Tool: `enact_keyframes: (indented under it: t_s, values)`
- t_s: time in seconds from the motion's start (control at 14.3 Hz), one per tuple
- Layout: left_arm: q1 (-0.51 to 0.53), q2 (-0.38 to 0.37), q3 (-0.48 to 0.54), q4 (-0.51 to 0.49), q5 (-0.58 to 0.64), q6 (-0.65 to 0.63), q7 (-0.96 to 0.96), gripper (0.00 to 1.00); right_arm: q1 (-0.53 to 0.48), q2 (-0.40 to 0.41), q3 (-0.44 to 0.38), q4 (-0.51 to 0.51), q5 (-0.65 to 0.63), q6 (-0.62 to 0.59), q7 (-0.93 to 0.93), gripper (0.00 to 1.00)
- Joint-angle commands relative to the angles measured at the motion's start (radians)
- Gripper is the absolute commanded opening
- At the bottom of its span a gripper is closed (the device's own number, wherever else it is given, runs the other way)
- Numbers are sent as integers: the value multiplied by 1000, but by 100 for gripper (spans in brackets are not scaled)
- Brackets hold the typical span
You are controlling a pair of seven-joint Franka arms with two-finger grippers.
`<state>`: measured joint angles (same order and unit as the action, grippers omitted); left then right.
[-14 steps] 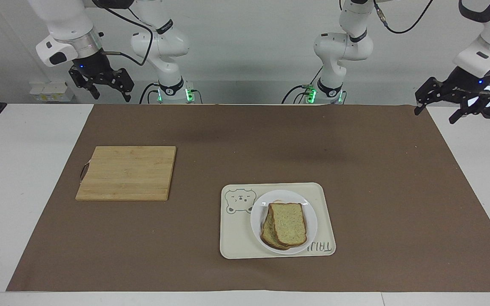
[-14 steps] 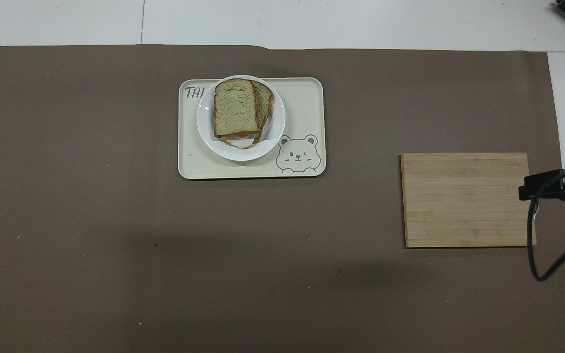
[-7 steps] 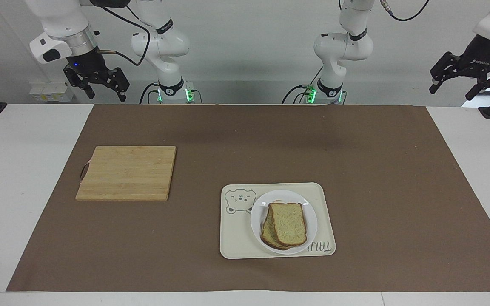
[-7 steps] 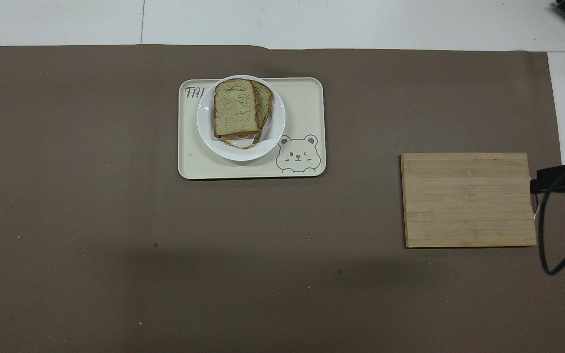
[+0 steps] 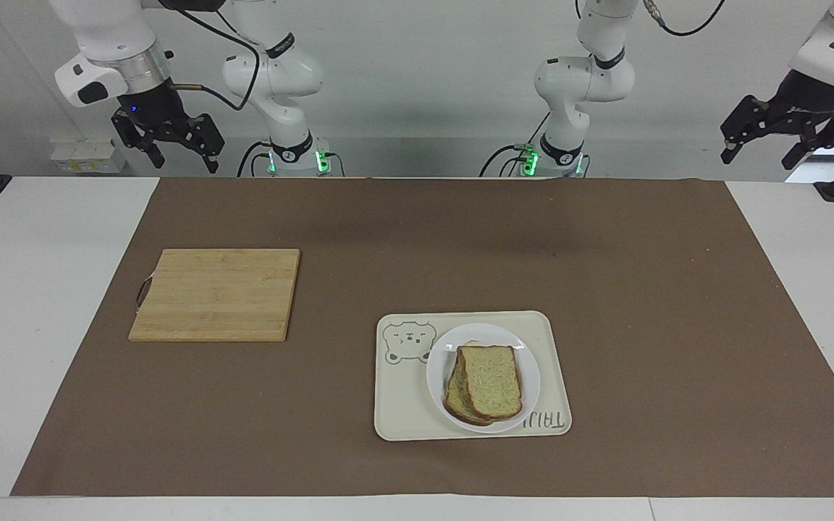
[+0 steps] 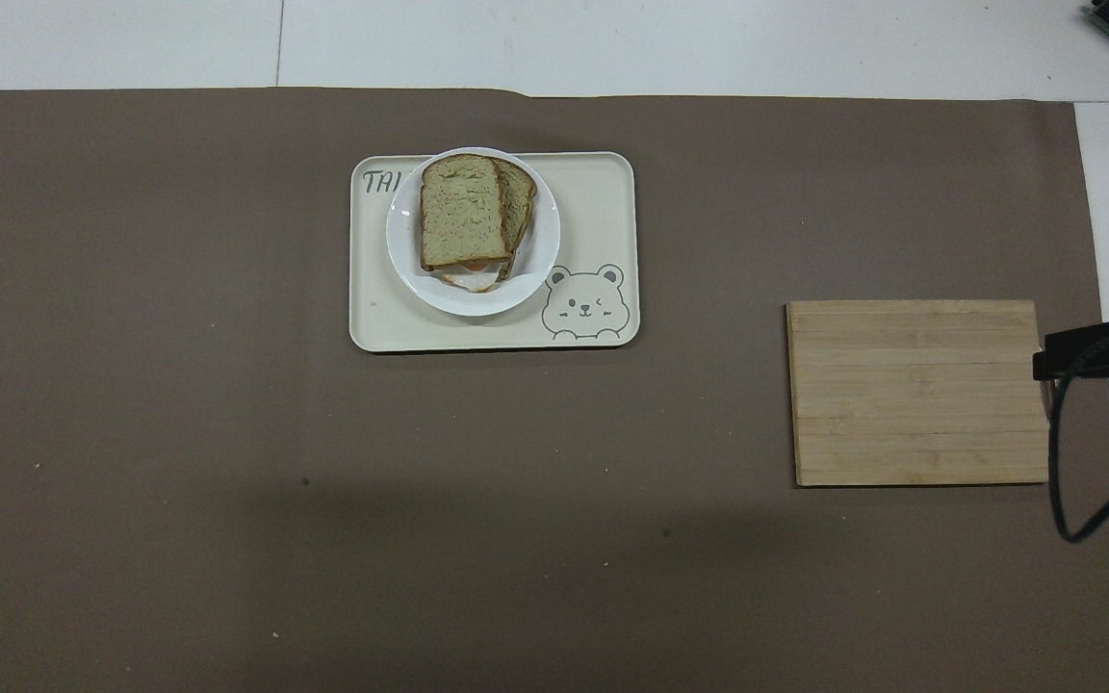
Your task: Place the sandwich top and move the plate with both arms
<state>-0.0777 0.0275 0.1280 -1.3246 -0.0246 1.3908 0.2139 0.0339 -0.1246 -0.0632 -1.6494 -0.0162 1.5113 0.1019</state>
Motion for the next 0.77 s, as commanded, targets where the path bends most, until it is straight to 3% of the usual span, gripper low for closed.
enact_keyframes:
  t_s: [0.0, 0.7]
  values:
    - [49, -47, -91, -21, 22, -56, -71, 100, -6, 5, 2, 11, 7, 1, -33, 100]
    - [47, -74, -102, -65, 9, -64, -68, 100, -6, 5, 0, 11, 7, 1, -33, 100]
